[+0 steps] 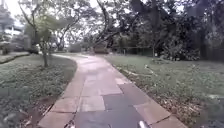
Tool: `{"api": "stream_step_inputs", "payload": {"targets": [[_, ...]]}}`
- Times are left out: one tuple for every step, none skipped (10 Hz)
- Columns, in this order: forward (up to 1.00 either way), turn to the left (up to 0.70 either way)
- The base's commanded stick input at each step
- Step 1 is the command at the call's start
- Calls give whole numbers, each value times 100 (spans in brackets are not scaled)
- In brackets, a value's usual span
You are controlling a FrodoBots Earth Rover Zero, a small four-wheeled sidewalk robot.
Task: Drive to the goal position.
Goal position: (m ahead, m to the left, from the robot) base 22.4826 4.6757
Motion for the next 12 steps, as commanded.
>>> {"api": "stream_step_inputs", "payload": {"targets": [[100, 0], [100, 0], [100, 0], [100, 0], [100, 0], [100, 0], [100, 0], [100, 0], [100, 0], [100, 2], [100, 40], [100, 40]]}}
